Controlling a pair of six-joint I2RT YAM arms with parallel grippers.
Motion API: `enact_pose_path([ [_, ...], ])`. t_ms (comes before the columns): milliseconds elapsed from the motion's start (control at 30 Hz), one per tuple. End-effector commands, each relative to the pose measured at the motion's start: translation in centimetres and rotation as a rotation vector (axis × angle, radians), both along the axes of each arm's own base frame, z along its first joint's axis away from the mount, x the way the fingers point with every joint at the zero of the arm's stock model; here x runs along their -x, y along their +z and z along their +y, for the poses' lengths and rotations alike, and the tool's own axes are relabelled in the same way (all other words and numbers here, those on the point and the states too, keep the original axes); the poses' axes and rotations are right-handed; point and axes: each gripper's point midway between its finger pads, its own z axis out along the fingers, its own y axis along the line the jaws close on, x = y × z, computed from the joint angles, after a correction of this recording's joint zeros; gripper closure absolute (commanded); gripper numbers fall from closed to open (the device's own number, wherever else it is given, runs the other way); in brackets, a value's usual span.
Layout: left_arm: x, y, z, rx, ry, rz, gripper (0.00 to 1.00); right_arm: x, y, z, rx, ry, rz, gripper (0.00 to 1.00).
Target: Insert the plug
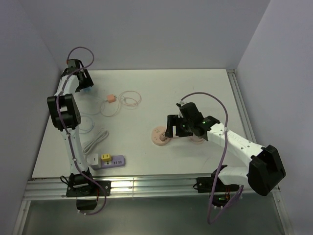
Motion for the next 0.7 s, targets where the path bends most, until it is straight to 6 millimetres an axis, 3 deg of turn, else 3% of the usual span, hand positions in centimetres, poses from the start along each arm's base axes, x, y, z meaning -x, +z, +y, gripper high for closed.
enact_pose_path([
  [0, -3.0, 2.1, 0.3, -0.086, -0.139, -0.113, 0.21, -0.7, -0.2, -0.1, -0.018, 0.004, -0.014, 0.14],
  [67, -3.1, 2.1, 1.7, -0.142, -0.089, -0.098, 0.19, -0.8, -0.2, -0.2, -0.023, -0.001, -0.019, 0.14],
  [100, -3.0, 0.6, 2.1, -0.150, -0.083, -0.067, 0.19, -0.8, -0.1, -0.3, -0.027, -0.003, -0.022, 0.14],
  [400, -4.2, -1.7, 1.2, -0.110, -0.133, -0.071, 0.26, -1.2, -0.6, -0.7, -0.027, -0.018, -0.007, 0.14],
  [500, -4.2, -1.8, 1.4, -0.112, -0.120, -0.066, 0.42, -1.4, -0.4, -0.8, -0.029, -0.026, -0.012, 0.14],
  [533, -4.3, -1.6, 1.4, -0.109, -0.118, -0.073, 0.56, -1.5, -0.4, -0.9, -0.022, -0.034, -0.016, 0.14],
  [567, -4.4, -1.5, 1.3, -0.106, -0.115, -0.079, 0.62, -1.6, -0.3, -1.0, -0.019, -0.038, -0.019, 0.14],
  [633, -4.7, -0.4, 1.0, -0.082, -0.105, -0.101, 0.79, -1.9, 0.0, -1.1, -0.017, -0.050, -0.025, 0.15],
  [667, -5.1, 1.3, 0.6, -0.065, -0.112, -0.137, 0.84, -2.0, 0.1, -1.2, -0.015, -0.054, -0.025, 0.15],
])
